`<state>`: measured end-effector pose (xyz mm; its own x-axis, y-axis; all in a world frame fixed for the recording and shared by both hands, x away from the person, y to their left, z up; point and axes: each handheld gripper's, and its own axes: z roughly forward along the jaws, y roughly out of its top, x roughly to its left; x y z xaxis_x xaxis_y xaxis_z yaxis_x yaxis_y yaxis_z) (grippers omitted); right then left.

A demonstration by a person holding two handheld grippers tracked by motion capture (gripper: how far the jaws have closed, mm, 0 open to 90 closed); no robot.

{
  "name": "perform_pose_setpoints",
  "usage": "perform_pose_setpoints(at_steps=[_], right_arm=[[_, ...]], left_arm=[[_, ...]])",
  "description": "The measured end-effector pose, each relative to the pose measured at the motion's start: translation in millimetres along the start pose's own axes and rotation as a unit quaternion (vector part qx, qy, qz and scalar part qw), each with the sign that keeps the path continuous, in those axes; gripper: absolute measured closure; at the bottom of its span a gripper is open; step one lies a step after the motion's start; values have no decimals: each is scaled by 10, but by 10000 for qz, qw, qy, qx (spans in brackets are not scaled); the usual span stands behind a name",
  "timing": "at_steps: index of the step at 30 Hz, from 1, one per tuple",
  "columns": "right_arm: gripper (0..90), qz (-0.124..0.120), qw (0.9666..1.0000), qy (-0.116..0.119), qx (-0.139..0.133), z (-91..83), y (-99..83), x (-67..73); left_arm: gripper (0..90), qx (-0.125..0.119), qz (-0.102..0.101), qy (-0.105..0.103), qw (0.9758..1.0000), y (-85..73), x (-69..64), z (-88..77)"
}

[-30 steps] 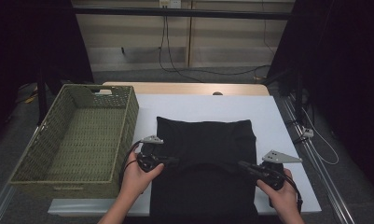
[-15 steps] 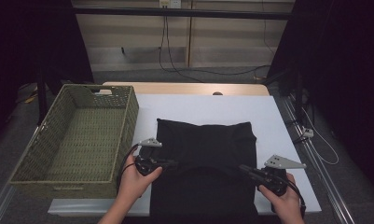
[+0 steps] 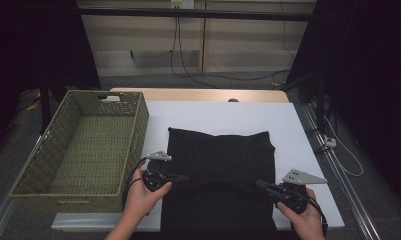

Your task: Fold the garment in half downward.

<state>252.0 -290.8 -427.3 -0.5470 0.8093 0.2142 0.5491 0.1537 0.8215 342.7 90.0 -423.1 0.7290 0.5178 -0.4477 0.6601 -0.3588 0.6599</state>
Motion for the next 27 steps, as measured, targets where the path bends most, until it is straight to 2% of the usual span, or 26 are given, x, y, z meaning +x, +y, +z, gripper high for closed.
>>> perform_pose_setpoints(at_steps=[12,16,19,20,23,25,27], right_arm=[[878,-6,10000,-5,-7,0,-6,-13],[878,-79,10000,35,-33,-21,14,13],[878,-43,10000,52,-61,-42,29,30],[878,-61,9999,56,-59,-50,27,35],[878,-102,9998,139,-34,-105,-5,83],[878,-162,9997,184,3,-161,-44,113],[878,-195,9996,220,47,-196,-89,138]], left_arm=[[863,31,57,-23,10000,6,-16,-6],[864,12,85,-26,10000,19,-40,-40],[864,-41,113,-42,9999,10,-67,-74],[864,-30,74,-57,10000,-4,-87,-86],[864,85,203,-89,9997,-50,-118,-129],[864,145,198,-167,9996,-88,-137,-142],[863,188,220,-133,9995,-133,-145,-119]])
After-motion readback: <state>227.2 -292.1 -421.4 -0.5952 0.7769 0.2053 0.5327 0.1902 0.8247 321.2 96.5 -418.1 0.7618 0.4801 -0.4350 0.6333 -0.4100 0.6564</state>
